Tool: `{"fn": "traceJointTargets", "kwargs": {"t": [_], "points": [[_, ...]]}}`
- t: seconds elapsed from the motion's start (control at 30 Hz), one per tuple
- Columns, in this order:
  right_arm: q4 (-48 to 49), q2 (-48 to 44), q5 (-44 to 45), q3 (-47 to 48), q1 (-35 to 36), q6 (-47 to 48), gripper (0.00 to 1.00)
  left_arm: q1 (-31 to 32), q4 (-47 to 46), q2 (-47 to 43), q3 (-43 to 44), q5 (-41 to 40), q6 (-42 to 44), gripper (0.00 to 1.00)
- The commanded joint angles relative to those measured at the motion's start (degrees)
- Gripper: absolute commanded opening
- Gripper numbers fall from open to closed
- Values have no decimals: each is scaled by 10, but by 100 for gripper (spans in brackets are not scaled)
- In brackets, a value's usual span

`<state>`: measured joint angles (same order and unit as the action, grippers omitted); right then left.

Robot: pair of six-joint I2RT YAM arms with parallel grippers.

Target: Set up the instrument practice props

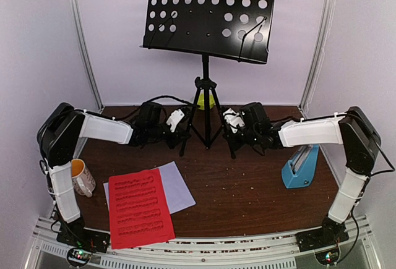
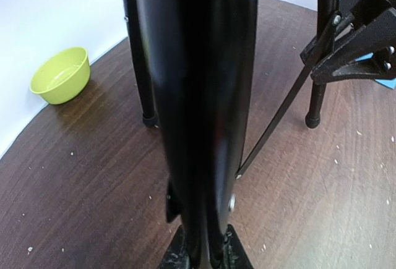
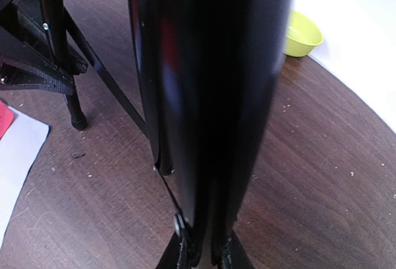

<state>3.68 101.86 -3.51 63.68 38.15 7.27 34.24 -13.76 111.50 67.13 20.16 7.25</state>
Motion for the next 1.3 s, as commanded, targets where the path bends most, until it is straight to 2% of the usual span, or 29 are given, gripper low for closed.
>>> {"fn": "traceJointTargets", "kwargs": {"t": [0.0,0.4,0.83,1.03,1.27], "points": [[-54,-21,-6,-40,-8,12,0,-22,90,-17,-39,-5,37,0],[-54,-60,-6,-105,-12,-1,0,-86,138,-53,-77,11,94,0],[-42,-79,-17,-141,-12,-34,0,-105,80,-57,-115,24,53,0],[-2,-56,-60,-113,-7,-39,0,-97,36,-55,-107,44,16,0],[-37,-4,-77,-22,7,-16,2,-60,59,-32,-50,35,22,0]]}}
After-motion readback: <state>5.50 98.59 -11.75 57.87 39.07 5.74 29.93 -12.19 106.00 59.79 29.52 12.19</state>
